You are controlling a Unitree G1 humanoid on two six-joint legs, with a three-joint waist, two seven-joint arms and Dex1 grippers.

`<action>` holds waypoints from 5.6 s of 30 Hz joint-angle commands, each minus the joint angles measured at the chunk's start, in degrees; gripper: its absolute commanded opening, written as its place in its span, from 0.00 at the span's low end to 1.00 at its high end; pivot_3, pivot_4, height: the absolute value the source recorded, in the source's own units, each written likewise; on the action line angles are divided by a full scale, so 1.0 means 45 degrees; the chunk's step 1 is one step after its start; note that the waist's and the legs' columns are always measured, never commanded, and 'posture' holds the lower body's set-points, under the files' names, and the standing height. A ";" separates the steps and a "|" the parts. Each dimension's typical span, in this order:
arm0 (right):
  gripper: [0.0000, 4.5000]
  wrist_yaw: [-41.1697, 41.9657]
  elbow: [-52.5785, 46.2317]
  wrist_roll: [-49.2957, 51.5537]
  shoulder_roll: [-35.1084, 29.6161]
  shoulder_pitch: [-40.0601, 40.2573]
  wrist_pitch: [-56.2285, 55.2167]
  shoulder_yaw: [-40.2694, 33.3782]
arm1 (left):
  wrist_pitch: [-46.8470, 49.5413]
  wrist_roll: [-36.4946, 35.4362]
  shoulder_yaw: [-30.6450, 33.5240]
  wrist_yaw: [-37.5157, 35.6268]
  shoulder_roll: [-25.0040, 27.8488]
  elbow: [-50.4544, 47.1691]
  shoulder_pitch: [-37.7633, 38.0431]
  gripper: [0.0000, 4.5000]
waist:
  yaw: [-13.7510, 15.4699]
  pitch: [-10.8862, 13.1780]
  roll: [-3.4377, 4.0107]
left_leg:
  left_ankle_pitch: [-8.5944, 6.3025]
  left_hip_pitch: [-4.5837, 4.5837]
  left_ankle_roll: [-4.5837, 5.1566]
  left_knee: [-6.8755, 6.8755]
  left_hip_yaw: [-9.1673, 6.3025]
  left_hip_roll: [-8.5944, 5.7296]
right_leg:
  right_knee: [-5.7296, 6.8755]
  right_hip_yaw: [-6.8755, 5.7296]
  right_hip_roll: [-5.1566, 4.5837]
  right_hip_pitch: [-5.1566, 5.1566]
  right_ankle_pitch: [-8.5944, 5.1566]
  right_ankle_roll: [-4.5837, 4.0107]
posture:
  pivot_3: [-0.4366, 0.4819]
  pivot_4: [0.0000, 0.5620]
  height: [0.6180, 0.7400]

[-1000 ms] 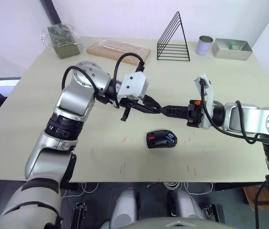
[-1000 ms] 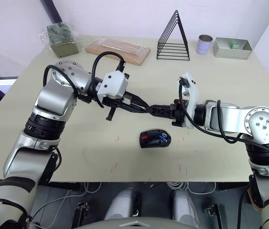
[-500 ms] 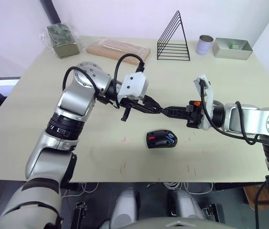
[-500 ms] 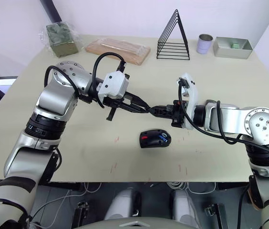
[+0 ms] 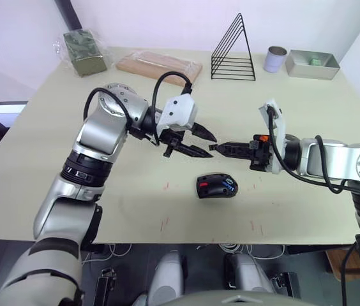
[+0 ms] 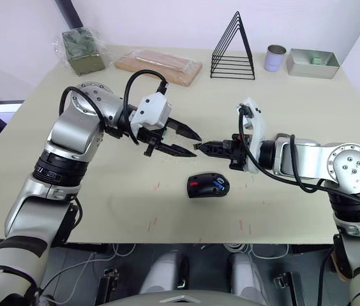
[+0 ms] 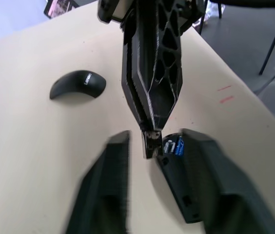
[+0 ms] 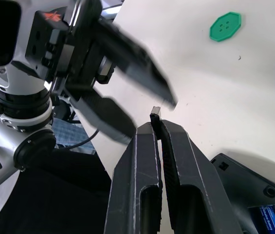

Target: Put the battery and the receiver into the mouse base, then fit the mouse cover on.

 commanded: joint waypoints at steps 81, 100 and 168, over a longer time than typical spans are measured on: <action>0.00 0.7774 0.3578 -0.6310 -0.2231 -1.0693 0.6405 0.9541 | -0.1605 0.2756 -0.1686 0.4565 -0.1916 -0.0870 0.4714 0.99 | 0.0024 0.0038 0.0082 | -0.0016 -0.0026 0.0030 0.0012 0.0018 -0.0019 | 0.0005 -0.0028 -0.0055 -0.0035 0.0004 -0.0002 | 0.48 0.27 1.00; 0.00 0.6193 0.4133 -0.5660 -0.1908 -0.9592 0.6405 0.9029 | -0.1801 0.3060 -0.1851 0.4710 -0.1995 -0.0674 0.4844 0.64 | 0.0034 0.0035 0.0078 | -0.0016 -0.0024 0.0030 0.0013 0.0018 -0.0019 | 0.0006 -0.0027 -0.0057 -0.0030 0.0004 -0.0002 | 0.48 0.27 1.00; 0.00 0.4925 0.5596 -0.7301 0.0028 -0.7317 0.6405 0.7254 | -0.1431 0.2740 -0.1868 0.4545 -0.1891 -0.0883 0.4951 0.64 | 0.0010 0.0030 0.0079 | -0.0015 -0.0017 0.0032 0.0015 0.0015 -0.0020 | 0.0009 -0.0035 -0.0053 -0.0018 0.0005 0.0001 | 0.48 0.27 1.00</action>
